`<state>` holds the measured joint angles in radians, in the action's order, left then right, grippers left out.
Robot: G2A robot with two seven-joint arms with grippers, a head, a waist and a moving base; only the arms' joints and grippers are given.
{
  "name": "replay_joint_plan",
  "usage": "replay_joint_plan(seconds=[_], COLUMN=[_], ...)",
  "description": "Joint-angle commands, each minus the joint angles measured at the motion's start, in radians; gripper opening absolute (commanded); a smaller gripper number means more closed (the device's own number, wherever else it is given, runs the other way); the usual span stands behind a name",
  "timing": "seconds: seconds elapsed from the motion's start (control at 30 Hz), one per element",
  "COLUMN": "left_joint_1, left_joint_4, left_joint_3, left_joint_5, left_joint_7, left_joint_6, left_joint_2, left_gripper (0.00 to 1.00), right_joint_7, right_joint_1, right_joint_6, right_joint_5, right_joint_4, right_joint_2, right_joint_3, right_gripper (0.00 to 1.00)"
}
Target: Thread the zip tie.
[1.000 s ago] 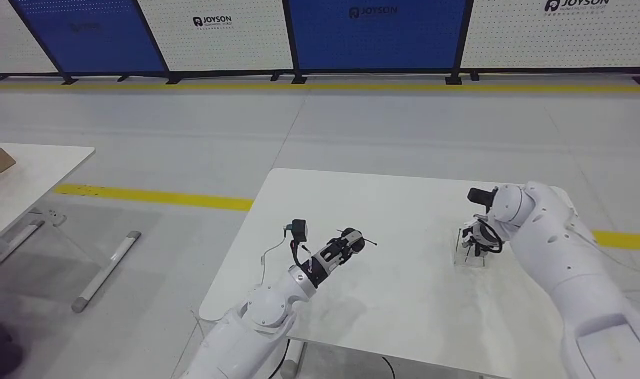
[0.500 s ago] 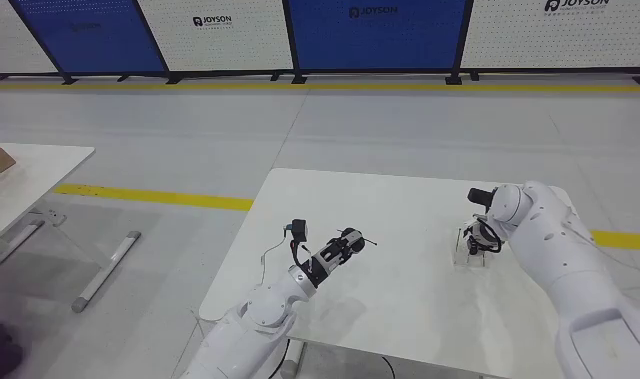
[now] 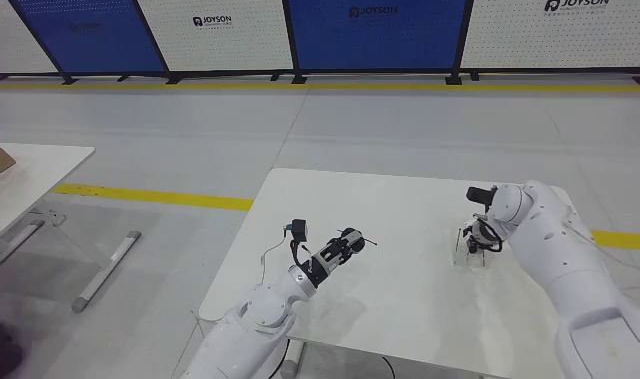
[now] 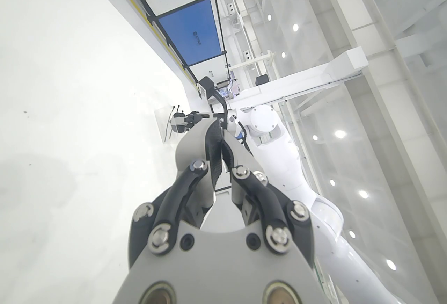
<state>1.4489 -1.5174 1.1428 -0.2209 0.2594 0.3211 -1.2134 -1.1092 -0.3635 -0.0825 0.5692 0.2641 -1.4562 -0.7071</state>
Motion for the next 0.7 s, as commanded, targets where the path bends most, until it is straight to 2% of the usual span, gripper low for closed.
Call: replay_joint_plan(seconds=[0.0, 0.33, 0.47, 0.67], left_joint_1=[0.000, 0.000, 0.000, 0.000], left_joint_4=[0.000, 0.000, 0.000, 0.000], left_joint_3=[0.000, 0.000, 0.000, 0.000], left_joint_5=[0.000, 0.000, 0.000, 0.000], left_joint_7=[0.000, 0.000, 0.000, 0.000], left_joint_6=[0.000, 0.000, 0.000, 0.000], left_joint_2=[0.000, 0.000, 0.000, 0.000], left_gripper=[0.00, 0.00, 0.00, 0.00], right_joint_7=[-0.004, -0.013, -0.006, 0.001], right_joint_1=[-0.002, -0.020, -0.036, -0.082], right_joint_6=[0.009, 0.070, 0.059, 0.079], right_joint_5=[0.002, 0.007, 0.020, 0.015], right_joint_4=[0.006, 0.056, 0.094, 0.179], right_joint_2=[0.002, 0.030, 0.048, 0.091], right_joint_3=[-0.002, -0.026, -0.039, -0.084], right_gripper=[0.00, 0.00, 0.00, 0.00])
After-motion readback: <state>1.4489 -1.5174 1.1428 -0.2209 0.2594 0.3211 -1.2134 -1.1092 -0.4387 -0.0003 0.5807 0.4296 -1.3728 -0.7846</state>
